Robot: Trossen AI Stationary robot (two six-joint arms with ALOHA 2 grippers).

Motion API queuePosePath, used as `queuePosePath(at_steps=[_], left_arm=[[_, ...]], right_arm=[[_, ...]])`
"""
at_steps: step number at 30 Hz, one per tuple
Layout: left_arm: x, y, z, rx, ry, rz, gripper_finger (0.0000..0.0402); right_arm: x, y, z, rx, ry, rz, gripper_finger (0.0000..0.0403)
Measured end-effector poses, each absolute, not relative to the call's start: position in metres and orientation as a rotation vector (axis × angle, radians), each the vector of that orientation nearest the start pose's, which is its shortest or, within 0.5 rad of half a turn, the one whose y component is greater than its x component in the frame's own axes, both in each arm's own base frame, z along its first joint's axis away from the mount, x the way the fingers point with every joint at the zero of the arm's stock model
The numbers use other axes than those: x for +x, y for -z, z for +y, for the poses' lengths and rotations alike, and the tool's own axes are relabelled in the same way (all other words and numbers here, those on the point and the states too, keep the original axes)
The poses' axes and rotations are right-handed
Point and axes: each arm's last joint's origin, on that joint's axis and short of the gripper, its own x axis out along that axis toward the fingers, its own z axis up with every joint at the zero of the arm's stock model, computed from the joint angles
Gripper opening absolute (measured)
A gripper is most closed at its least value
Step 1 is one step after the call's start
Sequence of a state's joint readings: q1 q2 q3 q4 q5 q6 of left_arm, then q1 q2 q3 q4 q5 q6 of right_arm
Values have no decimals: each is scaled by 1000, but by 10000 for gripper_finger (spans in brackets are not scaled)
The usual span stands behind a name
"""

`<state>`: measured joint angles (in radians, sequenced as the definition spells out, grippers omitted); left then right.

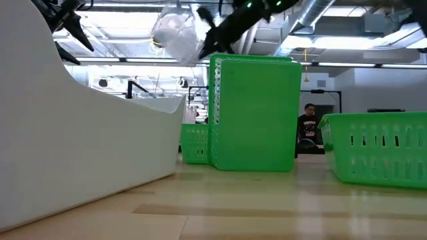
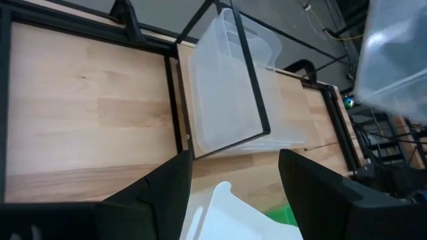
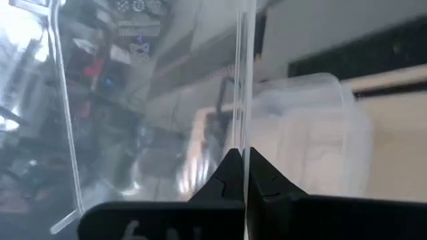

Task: Stack baskets on shelf by color
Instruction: Stack the transparent bin on top of the transparent bins on the shelf

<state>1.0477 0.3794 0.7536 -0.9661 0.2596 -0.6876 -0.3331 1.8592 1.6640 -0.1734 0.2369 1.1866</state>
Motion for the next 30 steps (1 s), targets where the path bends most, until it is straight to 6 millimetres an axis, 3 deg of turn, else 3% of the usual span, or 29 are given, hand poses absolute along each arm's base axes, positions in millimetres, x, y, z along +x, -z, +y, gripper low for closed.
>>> queuePosePath(at_steps=[9, 18, 30], left_arm=[[36, -293, 49, -1007, -961, 193, 212], [36, -293, 50, -1007, -963, 193, 212], [35, -293, 50, -989, -1016, 186, 212]], right_arm=[[445, -312, -172, 1179, 740, 152, 0], [457, -299, -177, 1184, 803, 262, 0], [448, -289, -178, 1201, 892, 360, 0]])
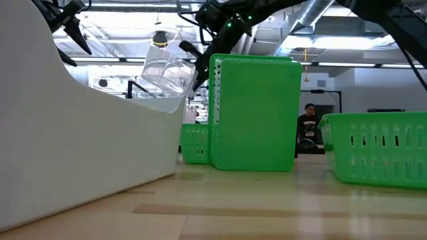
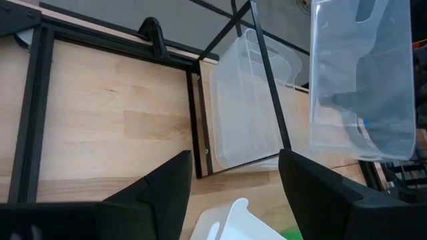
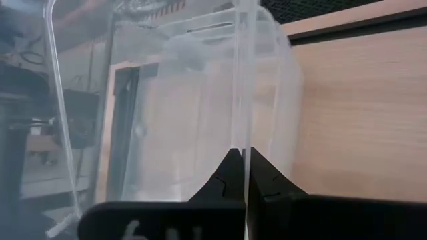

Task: Stack baskets on shelf by color
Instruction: Stack the transparent bin on top of the transparent bins on the shelf

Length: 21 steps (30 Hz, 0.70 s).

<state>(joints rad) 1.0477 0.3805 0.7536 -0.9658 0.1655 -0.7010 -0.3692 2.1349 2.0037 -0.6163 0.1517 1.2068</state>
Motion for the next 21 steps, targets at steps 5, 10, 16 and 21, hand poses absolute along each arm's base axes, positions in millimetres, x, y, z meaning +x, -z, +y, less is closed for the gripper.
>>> queuePosePath(at_steps=[5, 10, 16, 21], left_arm=[[35, -293, 51, -988, -1018, 186, 212], [34, -293, 51, -989, -1023, 184, 212], [34, -293, 51, -989, -1023, 184, 212], [34, -293, 51, -989, -1024, 184, 212]], right_arm=[[449, -289, -179, 1197, 892, 355, 1], [448, -289, -181, 1192, 890, 350, 1], [448, -289, -181, 1178, 886, 356, 3], [449, -291, -182, 1146, 868, 352, 9]])
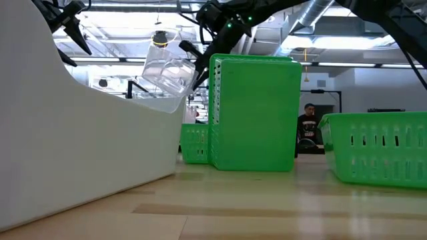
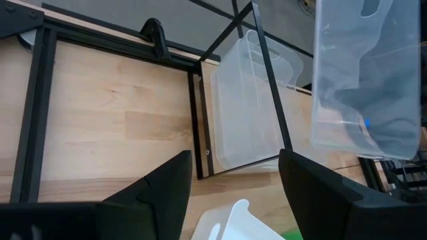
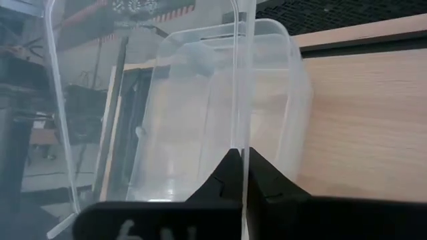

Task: Stack baskets on shelf by color
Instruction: Stack the transparent bin on top of the transparent bins on the shelf

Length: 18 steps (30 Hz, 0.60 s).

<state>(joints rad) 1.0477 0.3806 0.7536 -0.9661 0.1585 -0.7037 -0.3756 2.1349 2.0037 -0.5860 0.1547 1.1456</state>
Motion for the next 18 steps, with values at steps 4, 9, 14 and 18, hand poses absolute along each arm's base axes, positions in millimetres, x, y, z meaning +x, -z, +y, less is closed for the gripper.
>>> queuePosePath(at_steps=[4, 9, 14, 18], left_arm=[[34, -293, 51, -989, -1025, 183, 212], [34, -293, 51, -988, -1025, 183, 212], [34, -293, 51, -988, -1025, 183, 212], [34, -293, 51, -988, -1025, 184, 212]], right_arm=[[449, -291, -182, 1145, 868, 354, 26], [449, -291, -182, 1145, 869, 355, 51], [449, -291, -182, 1145, 869, 356, 65], [448, -291, -182, 1145, 870, 356, 71]])
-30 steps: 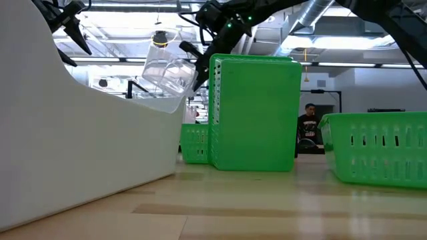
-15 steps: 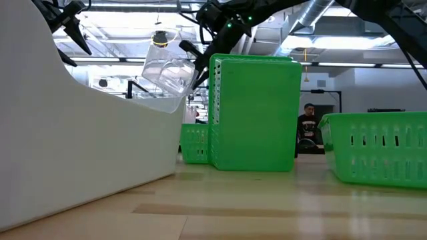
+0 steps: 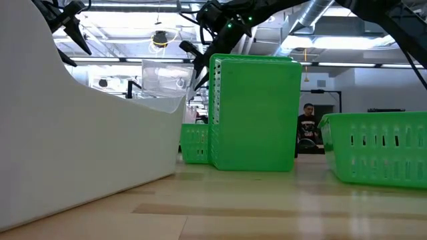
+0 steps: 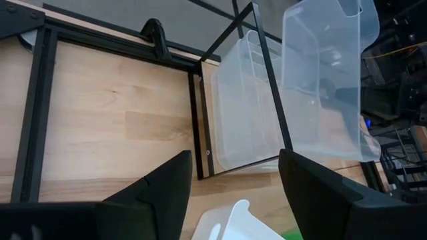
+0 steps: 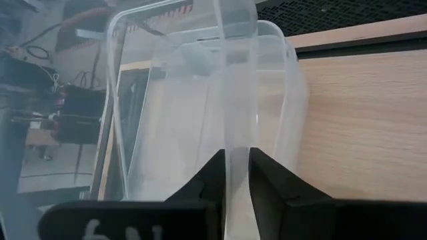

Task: Stack baskets on shelf by color
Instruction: Stack the transparent bin on top of the transparent bins on the shelf

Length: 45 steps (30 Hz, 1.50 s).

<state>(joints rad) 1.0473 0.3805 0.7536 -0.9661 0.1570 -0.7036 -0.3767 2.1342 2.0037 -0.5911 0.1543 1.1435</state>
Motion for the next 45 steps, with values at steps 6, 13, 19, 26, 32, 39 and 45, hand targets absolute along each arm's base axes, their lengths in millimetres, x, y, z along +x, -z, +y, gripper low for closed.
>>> queuePosePath(at_steps=[6, 13, 19, 26, 32, 39, 45], left_arm=[[34, -293, 51, -988, -1025, 183, 212], [34, -293, 51, -989, -1025, 183, 212], [34, -293, 51, -987, -1029, 183, 212], [34, -293, 51, -987, -1031, 183, 212], [34, -293, 51, -992, -1032, 173, 212], [37, -301, 55, -972, -1009, 77, 212], [40, -298, 59, -985, -993, 132, 212]], right_arm=[[448, -292, -184, 1146, 867, 343, 79], [452, -297, -187, 1158, 833, 272, 94], [454, -300, -187, 1159, 814, 240, 108], [464, -285, -185, 1208, 775, 267, 111], [472, -274, -183, 1240, 720, 286, 111], [469, -281, -183, 1231, 713, 274, 111], [469, -280, -182, 1219, 716, 293, 111]])
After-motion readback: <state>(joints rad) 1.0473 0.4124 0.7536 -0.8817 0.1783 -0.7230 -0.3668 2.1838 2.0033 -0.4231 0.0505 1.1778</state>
